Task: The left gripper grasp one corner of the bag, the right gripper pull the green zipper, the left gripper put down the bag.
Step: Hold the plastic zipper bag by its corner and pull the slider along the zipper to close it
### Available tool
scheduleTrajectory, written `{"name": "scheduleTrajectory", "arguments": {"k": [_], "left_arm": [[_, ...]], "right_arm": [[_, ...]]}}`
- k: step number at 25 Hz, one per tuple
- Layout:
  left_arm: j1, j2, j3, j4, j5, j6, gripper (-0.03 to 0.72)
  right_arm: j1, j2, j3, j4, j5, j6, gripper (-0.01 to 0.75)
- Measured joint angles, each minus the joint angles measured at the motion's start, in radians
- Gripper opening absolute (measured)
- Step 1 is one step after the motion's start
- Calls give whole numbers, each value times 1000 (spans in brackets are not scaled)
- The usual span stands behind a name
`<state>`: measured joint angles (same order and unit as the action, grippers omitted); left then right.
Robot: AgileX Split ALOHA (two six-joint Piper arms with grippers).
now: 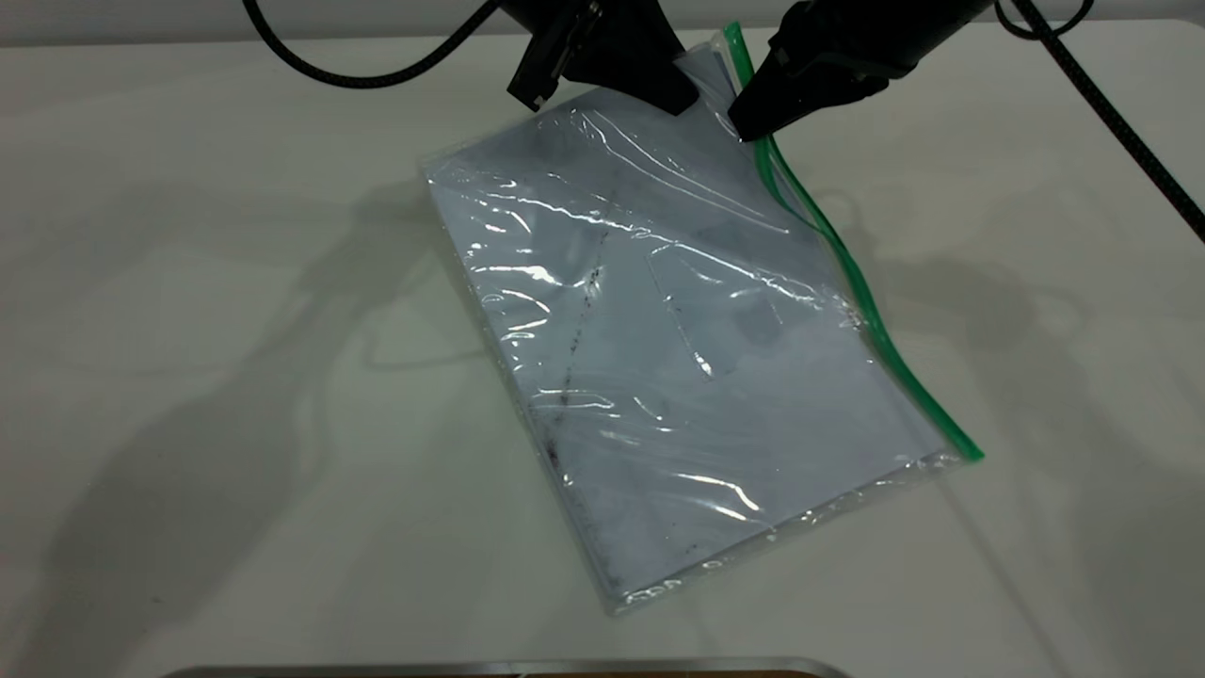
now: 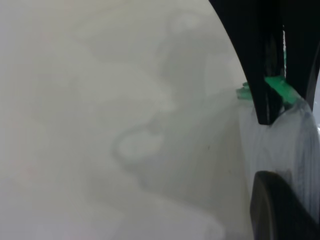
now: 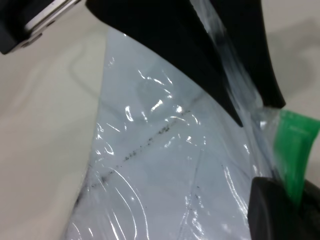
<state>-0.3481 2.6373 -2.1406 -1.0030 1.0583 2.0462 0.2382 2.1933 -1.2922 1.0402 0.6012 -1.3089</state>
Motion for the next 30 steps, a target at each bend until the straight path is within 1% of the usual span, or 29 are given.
{"name": "scheduleTrajectory", "arguments": {"k": [7, 13, 16, 18, 23, 25, 27, 30], "left_arm": [[11, 0, 0, -6, 5, -8, 51], [28, -3, 0, -19, 8, -22, 51], [57, -11, -10, -33, -29, -25, 51], [75, -16, -13, -38, -51, -25, 51], [81, -24, -15, -44, -46, -25, 51], [81, -24, -15, -44, -41, -25, 51], [81, -24, -15, -43, -34, -25, 51], [81, -24, -16, -18, -20, -25, 51]], "right_arm": [[1, 0, -4, 6, 2, 7, 42], [1, 5, -5, -18, 0, 13, 81], [-3, 25, 14, -86, 19, 18, 93], [-4, 32, 20, -100, 23, 19, 94], [-5, 32, 20, -99, 16, 19, 114], [-5, 32, 20, -90, -17, 19, 139], [-5, 32, 11, -90, -46, 20, 183], [-5, 32, -29, -90, -53, 22, 311]]}}
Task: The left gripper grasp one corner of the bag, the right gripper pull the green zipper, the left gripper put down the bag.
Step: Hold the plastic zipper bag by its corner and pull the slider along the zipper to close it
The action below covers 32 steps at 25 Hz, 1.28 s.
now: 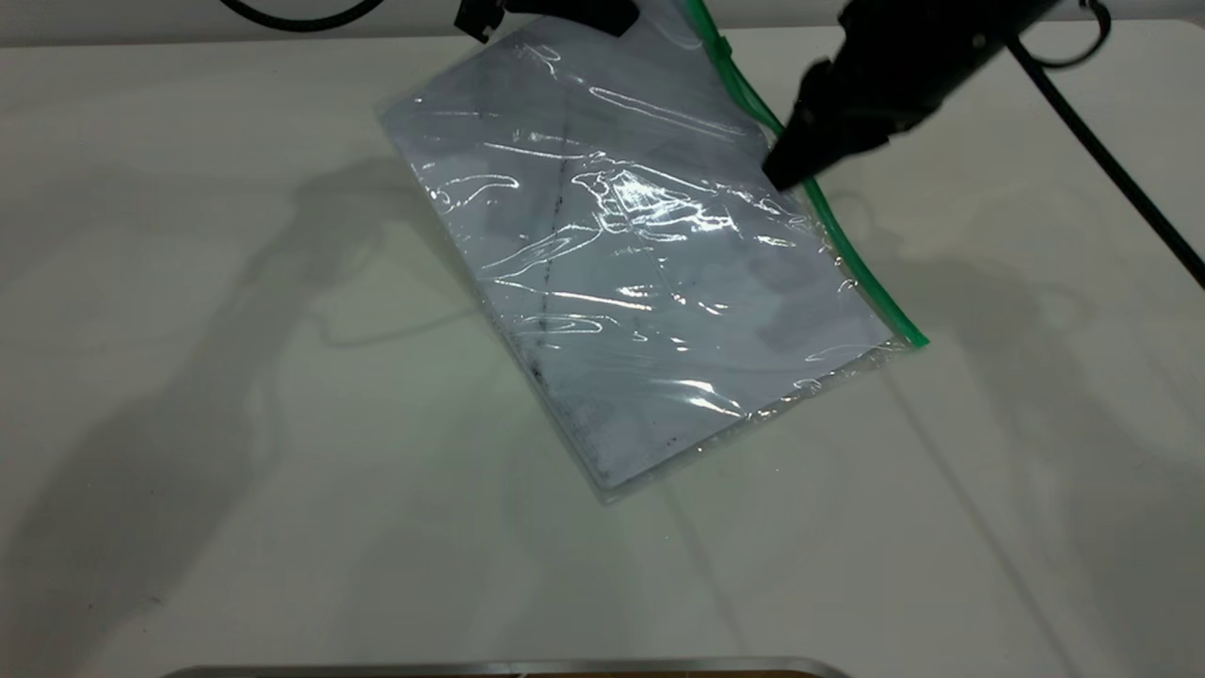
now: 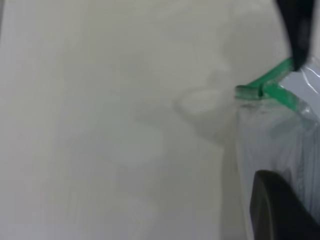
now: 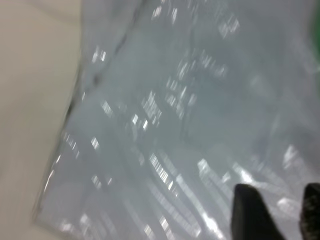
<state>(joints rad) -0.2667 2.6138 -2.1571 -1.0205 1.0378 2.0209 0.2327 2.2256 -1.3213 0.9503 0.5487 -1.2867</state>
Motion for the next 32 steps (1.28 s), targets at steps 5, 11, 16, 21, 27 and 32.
{"name": "scheduleTrajectory", "arguments": {"k": [5, 11, 16, 21, 27, 32], "left_arm": [[0, 0, 0, 32, 44, 4, 51], [-14, 0, -2, 32, 104, 76, 51], [-48, 0, -2, 45, 104, 89, 51], [-61, 0, -2, 77, 77, 91, 51], [-61, 0, -2, 128, 26, 91, 51], [-66, 0, -2, 128, 27, 91, 51]], "right_arm": [[0, -19, -52, 9, -1, 0, 500], [0, -20, -56, 19, -8, -7, 545], [0, -20, -56, 37, 24, -8, 545], [-3, -20, -58, 37, 81, -10, 511], [-3, -20, -58, 5, 214, -4, 493], [-3, -20, -58, 7, 176, 0, 493]]}}
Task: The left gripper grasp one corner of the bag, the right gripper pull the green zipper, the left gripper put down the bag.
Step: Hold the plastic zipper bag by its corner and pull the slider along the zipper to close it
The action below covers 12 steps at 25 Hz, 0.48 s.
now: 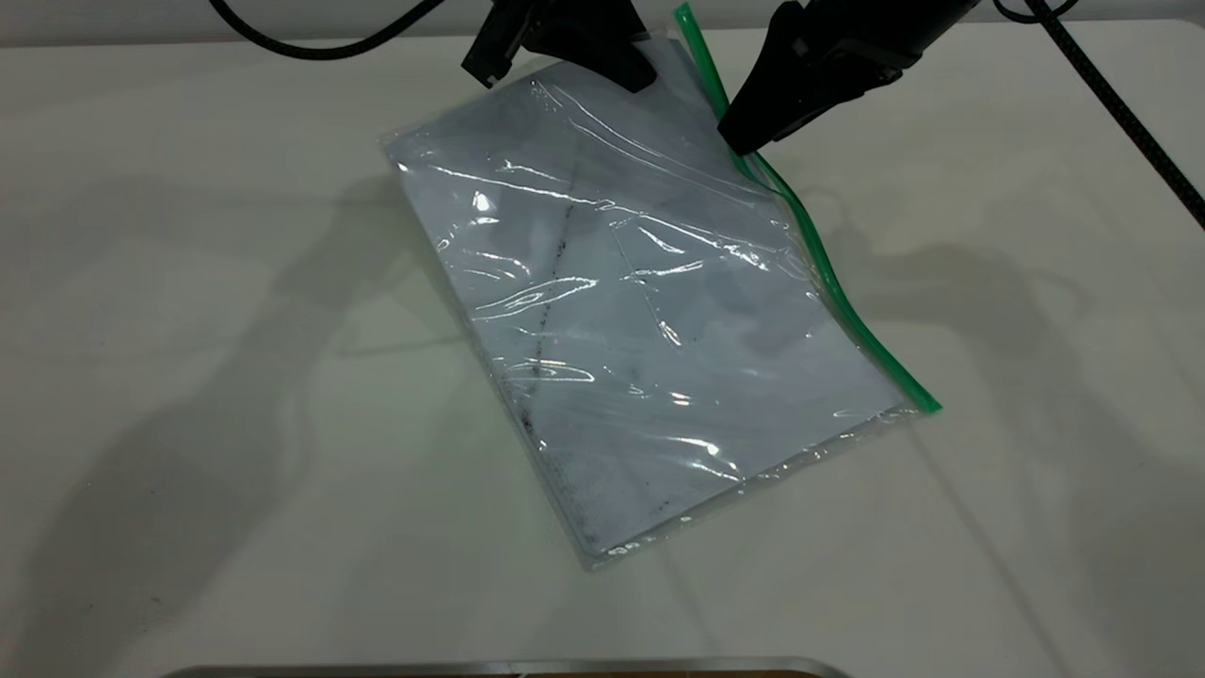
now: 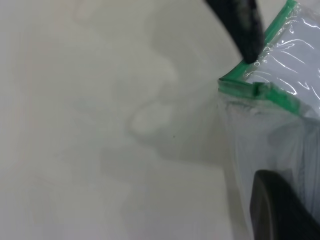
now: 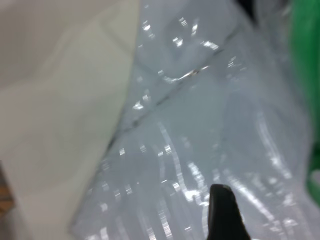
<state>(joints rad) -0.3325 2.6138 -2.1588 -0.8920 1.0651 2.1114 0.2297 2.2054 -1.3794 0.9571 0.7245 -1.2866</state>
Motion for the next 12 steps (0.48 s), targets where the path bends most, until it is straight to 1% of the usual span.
{"name": "scheduleTrajectory", "arguments": {"k": [4, 12], "left_arm": [[-1, 0, 0, -5, 0, 0, 51], [-2, 0, 0, -52, -1, -2, 51]], "right_arm": [[0, 0, 0, 11, -64, 0, 493], [0, 19, 0, 55, -76, -3, 493]]}}
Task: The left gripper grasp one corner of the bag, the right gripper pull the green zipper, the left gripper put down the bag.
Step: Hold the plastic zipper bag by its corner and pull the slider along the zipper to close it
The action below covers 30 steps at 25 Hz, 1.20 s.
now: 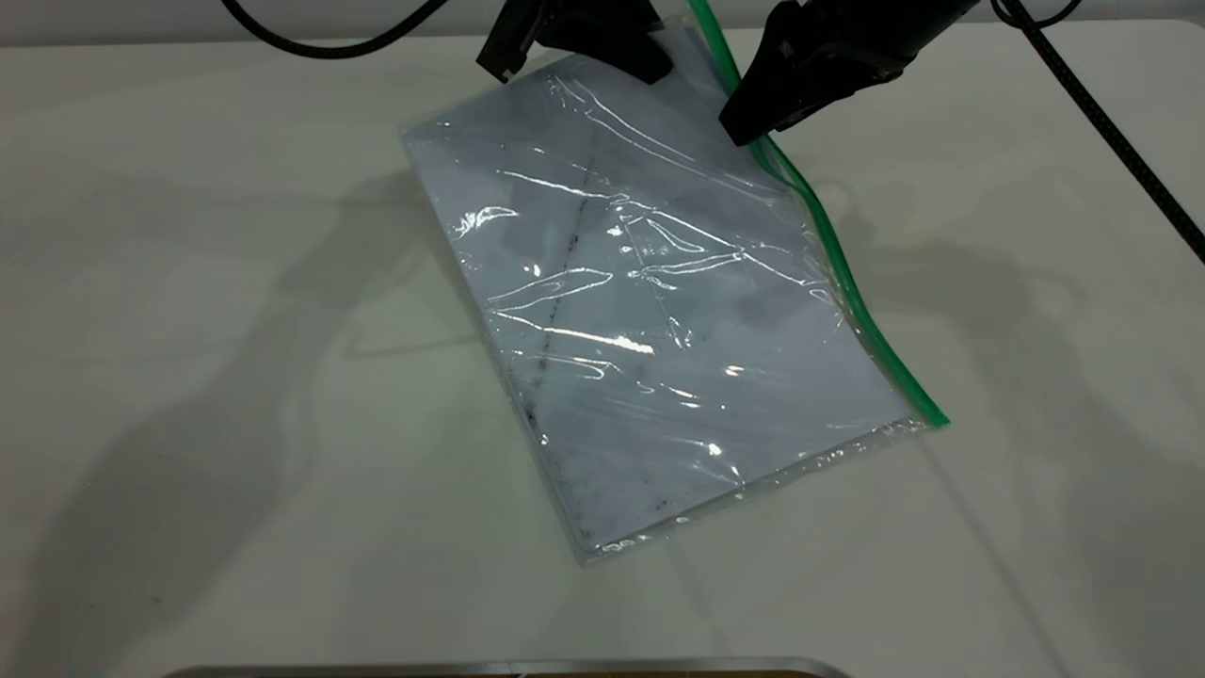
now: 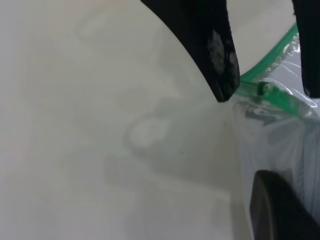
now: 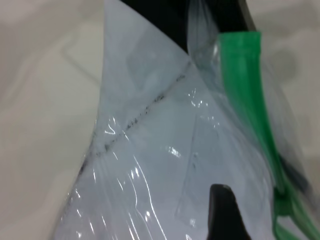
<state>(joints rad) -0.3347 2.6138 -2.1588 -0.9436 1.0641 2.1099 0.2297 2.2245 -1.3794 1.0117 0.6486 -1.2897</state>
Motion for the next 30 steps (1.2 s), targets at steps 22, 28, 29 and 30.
{"name": "scheduleTrajectory", "arguments": {"k": [22, 28, 29, 30], "left_arm": [[-7, 1, -14, -8, -1, -8, 51], [12, 9, -54, -16, 19, -40, 51], [15, 10, -61, -18, 24, -44, 51], [16, 11, -64, -19, 26, -45, 51]], "right_arm": [[0, 4, 0, -13, -12, 2, 56], [1, 4, -10, -32, -15, 35, 56], [3, 4, -11, -35, -16, 41, 56], [3, 4, -11, -38, -18, 43, 56]]}}
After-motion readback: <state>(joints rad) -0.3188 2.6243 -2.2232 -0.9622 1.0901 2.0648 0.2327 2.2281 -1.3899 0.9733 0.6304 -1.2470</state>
